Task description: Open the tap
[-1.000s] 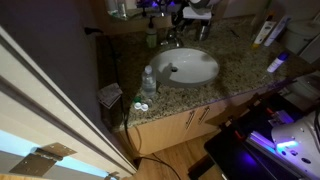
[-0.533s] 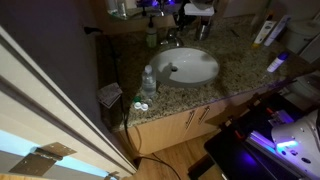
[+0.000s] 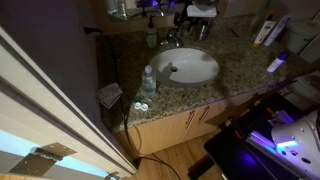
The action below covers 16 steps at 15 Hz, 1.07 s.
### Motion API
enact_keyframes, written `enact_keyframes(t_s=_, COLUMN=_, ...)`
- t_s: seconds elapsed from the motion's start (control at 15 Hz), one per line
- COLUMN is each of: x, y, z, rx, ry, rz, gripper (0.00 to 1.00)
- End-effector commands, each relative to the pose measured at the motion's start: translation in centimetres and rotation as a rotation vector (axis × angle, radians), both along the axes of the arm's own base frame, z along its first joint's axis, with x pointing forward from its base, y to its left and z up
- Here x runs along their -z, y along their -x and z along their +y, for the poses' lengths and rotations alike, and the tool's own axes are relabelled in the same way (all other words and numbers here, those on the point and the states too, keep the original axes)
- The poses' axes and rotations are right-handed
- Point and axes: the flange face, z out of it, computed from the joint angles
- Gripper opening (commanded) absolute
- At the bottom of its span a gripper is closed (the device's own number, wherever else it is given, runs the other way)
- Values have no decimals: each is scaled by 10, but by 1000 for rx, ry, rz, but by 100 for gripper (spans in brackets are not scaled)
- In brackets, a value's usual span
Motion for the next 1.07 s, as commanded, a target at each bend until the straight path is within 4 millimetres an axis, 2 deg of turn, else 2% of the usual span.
enact_keyframes(t_s=0.0, x=19, y=4, z=2, rx=-14, ry=-21, rz=-2, gripper=99)
enact_keyframes(t_s=0.33, x=38, y=2, z=9, rx=-14, ry=0, rz=-3, gripper=100)
enact_keyframes(t_s=0.4, x=41, y=1, z=8, rx=-14, ry=12, rz=-12, gripper=75)
enact_keyframes(t_s=0.47, x=42, y=-1, z=7, rx=-12, ry=13, rz=-22, gripper=73)
enact_keyframes(t_s=0.8, x=32, y=-6, z=8, rx=-16, ry=16, rz=-78, gripper=39)
enact_keyframes(t_s=0.87, x=27, y=-5, z=11, rx=-25, ry=14, rz=-93, gripper=77)
enact_keyframes(t_s=0.93, x=24, y=-6, z=14, rx=-35, ry=16, rz=-107, gripper=27)
enact_keyframes(t_s=1.0, x=22, y=-6, z=14, rx=-38, ry=20, rz=-118, gripper=25)
